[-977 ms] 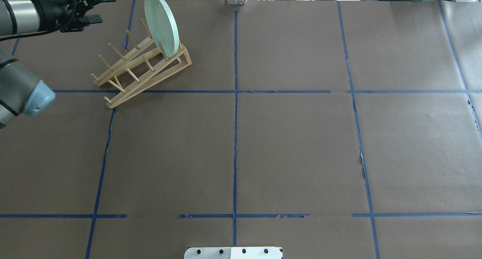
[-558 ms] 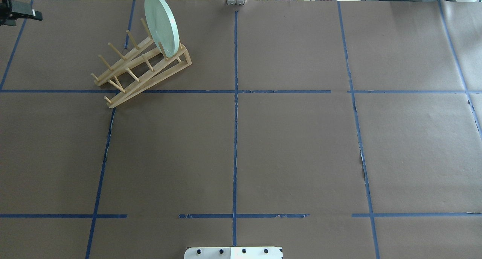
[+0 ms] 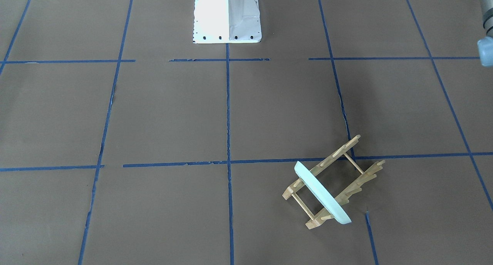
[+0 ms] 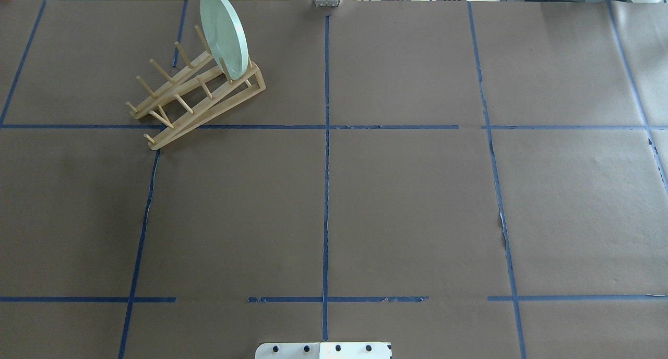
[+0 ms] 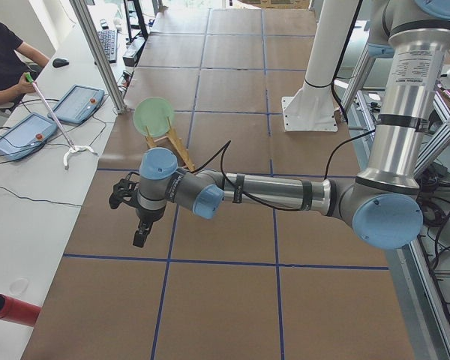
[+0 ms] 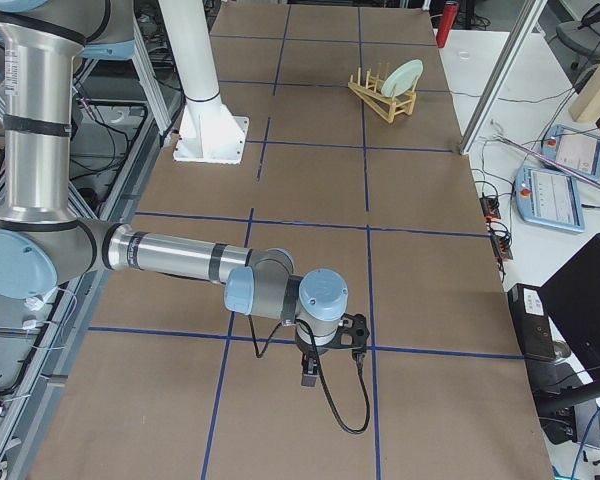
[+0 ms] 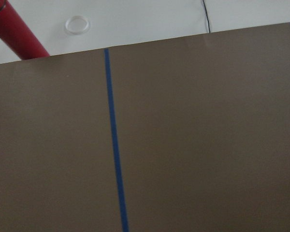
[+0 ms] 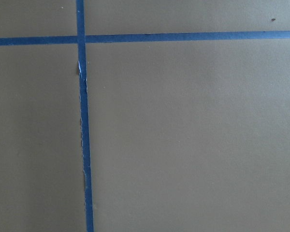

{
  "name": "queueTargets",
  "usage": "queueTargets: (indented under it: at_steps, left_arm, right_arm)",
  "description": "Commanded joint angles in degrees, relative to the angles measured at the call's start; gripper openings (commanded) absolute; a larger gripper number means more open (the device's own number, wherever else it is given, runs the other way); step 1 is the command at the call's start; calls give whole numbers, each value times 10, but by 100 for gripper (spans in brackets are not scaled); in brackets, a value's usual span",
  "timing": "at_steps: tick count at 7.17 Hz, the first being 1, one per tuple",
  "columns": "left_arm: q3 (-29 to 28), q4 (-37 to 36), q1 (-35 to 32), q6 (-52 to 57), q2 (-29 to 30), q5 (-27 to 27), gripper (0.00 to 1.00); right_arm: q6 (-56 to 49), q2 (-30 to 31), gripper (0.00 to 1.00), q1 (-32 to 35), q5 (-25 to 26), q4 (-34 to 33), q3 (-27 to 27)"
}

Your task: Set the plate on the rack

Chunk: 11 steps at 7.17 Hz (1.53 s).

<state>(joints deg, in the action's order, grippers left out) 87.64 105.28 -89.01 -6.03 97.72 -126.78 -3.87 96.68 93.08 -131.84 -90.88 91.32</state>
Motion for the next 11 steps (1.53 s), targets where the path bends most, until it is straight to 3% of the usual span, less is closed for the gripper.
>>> queueTargets:
  at_steps: [1, 2, 5, 11]
  left_arm:
    - [74, -139, -32, 57, -8, -74, 100]
    - [86, -160, -32, 57, -41, -78, 100]
    - [83, -177, -31, 54, -68, -80, 100]
    - [76, -184, -30, 52, -68, -78, 100]
  right_arm:
    - [0, 0, 100, 0, 0, 0, 0]
    - [0, 0, 100, 0, 0, 0, 0]
    - [0, 0, 100, 0, 0, 0, 0]
    - [0, 1, 100, 0, 0, 0, 0]
